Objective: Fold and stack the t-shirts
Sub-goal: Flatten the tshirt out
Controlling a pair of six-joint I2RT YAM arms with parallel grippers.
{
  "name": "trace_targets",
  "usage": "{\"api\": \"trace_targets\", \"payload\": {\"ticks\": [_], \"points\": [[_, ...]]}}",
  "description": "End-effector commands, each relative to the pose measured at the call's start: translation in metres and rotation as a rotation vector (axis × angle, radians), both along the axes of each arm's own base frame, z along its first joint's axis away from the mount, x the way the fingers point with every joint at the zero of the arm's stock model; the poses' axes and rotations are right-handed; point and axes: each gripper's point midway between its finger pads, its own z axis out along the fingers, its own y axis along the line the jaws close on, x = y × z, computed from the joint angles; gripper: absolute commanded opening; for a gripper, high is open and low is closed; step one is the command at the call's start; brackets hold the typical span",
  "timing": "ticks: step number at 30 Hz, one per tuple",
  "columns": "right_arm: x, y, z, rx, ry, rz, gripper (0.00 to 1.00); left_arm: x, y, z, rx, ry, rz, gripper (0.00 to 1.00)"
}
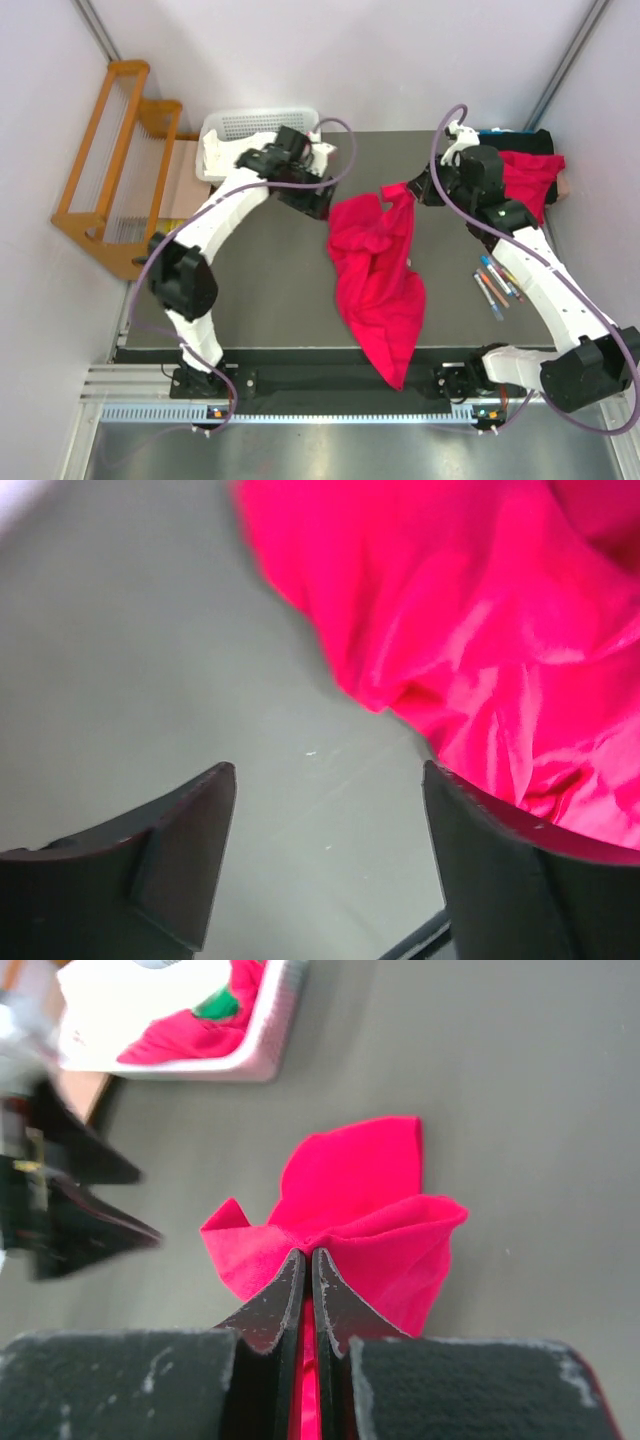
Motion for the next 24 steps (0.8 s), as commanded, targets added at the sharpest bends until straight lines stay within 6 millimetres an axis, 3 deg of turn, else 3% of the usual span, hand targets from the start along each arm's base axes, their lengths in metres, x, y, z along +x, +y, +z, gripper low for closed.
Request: {"api": "trace_targets", "payload": {"ticks": [1, 5, 9, 12, 17, 24], "points": [[0.008, -0.006, -0.009, 0.017, 0.005, -0.042, 0.00, 0.015, -0.027, -0.036, 0.025, 0.063, -0.035, 0.83], [0.006, -0.009, -0.008, 0.022, -0.001, -0.049, 0.00, 0.025, -0.043, -0.064, 0.046, 0.114, -0.049, 0.83], [0.002, -0.014, 0.010, 0.029, -0.045, -0.050, 0.00, 0.034, -0.058, -0.097, 0.115, 0.109, -0.051, 0.83], [-0.002, -0.018, 0.021, 0.029, -0.071, -0.057, 0.00, 0.048, -0.064, -0.107, 0.125, 0.087, -0.001, 0.83], [-0.014, -0.017, 0.025, 0.045, -0.076, -0.039, 0.00, 0.078, -0.078, -0.104, 0.101, 0.033, 0.053, 0.85], [-0.023, -0.018, 0.013, 0.054, -0.050, -0.030, 0.00, 0.122, -0.094, -0.084, 0.052, -0.097, 0.068, 0.90]]}}
